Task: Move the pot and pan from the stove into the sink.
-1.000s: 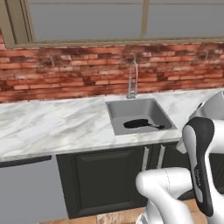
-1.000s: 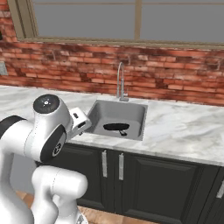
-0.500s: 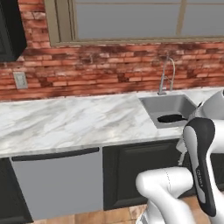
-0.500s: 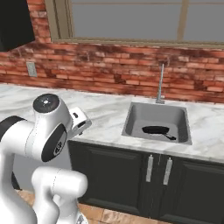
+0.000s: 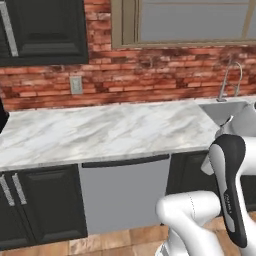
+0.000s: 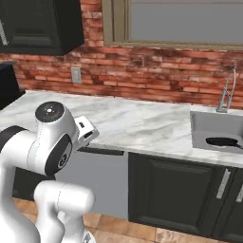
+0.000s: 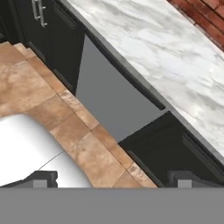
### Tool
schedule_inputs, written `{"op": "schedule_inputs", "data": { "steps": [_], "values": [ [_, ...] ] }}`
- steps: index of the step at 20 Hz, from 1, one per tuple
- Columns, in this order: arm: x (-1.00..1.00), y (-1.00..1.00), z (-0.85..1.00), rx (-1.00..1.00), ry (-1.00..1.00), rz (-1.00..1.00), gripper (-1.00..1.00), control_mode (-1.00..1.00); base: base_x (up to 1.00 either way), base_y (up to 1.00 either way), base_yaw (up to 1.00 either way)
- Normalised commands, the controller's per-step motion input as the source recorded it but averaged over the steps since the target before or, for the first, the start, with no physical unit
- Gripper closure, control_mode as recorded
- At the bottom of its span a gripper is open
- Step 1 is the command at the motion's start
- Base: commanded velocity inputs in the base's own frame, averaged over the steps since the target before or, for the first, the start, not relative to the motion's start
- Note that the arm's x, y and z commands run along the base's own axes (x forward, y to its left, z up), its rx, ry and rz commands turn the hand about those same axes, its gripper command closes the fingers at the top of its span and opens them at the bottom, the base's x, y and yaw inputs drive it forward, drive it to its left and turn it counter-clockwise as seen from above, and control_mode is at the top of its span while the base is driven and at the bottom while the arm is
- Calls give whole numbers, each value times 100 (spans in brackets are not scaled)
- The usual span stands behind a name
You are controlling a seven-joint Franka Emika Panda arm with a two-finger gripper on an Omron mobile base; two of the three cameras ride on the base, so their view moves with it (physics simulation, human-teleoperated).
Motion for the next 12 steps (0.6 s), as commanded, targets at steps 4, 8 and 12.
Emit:
{"op": "schedule_inputs", "data": {
  "steps": [4, 8, 12],
  "values": [
    [0, 0, 0, 0, 0, 0, -100, 100, -38, 100, 0],
    [0, 0, 0, 0, 0, 0, -100, 100, -37, 100, -1],
    [0, 0, 0, 0, 0, 0, -100, 100, -34, 100, -2]
  ]
}}
